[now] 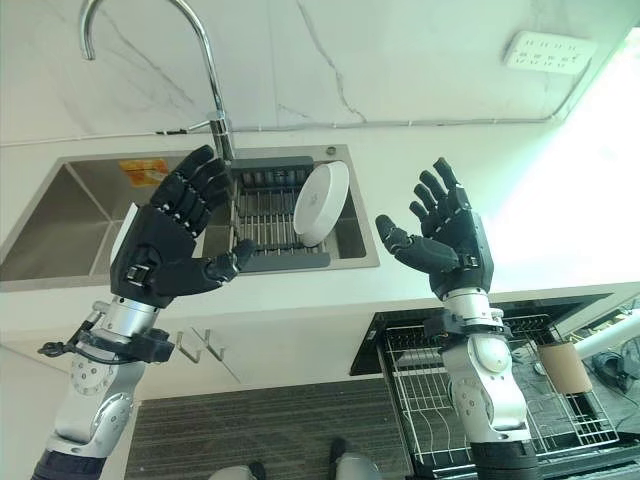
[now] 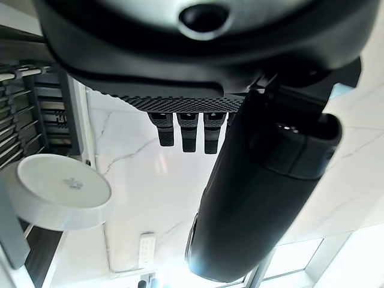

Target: Place the dishes in the dishwasher.

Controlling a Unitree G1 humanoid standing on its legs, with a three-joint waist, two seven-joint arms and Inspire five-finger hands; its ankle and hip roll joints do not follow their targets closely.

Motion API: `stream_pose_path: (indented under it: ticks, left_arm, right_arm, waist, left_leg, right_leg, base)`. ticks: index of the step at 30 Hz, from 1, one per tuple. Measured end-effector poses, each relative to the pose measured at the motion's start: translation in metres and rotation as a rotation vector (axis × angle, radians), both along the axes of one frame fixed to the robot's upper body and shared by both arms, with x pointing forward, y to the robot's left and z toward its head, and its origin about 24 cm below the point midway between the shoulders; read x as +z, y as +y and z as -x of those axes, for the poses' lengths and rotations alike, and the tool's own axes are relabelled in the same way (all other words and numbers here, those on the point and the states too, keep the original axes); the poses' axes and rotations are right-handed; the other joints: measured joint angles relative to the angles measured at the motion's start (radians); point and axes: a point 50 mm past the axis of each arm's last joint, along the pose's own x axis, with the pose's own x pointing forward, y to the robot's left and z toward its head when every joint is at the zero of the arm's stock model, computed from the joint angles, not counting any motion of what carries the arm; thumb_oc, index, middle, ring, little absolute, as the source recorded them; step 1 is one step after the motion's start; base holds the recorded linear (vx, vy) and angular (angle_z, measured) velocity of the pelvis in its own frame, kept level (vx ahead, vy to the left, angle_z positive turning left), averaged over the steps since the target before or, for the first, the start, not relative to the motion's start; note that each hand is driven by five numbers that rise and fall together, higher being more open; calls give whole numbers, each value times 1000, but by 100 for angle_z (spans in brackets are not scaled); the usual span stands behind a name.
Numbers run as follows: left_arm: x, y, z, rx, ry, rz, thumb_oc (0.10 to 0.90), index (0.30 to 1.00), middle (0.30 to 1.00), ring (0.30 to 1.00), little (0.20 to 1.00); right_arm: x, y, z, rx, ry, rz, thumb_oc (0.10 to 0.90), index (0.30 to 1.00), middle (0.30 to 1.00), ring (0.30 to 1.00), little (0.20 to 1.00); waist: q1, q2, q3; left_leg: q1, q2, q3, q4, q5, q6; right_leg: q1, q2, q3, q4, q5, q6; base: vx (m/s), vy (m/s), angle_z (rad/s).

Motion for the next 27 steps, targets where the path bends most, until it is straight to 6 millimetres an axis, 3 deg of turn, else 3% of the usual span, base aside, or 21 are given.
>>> stream_pose_path:
  ticks: [11, 27]
  left_arm:
    - [-6, 0, -2, -8, 31, 15, 800, 900, 900, 900, 900]
    - [-8, -3, -7, -19, 43, 7, 800, 900, 900, 900, 900]
  right_arm:
    - [-1, 0, -18, 52, 39, -145, 800, 900, 900, 900, 900]
    - [-22, -10, -38, -35, 202, -268, 800, 900, 900, 900, 900]
  waist:
    - [40, 17, -12]
    - [69, 8, -20]
  left_leg:
    - [-2, -19, -27, 0, 2, 4]
    - [-3, -35, -51, 4, 8, 12]
  right_leg:
    - [5, -23, -18, 18, -15, 6]
    - [23, -42, -41, 18, -18, 12]
  base:
    - [19, 5, 8]
    - [18, 10, 5]
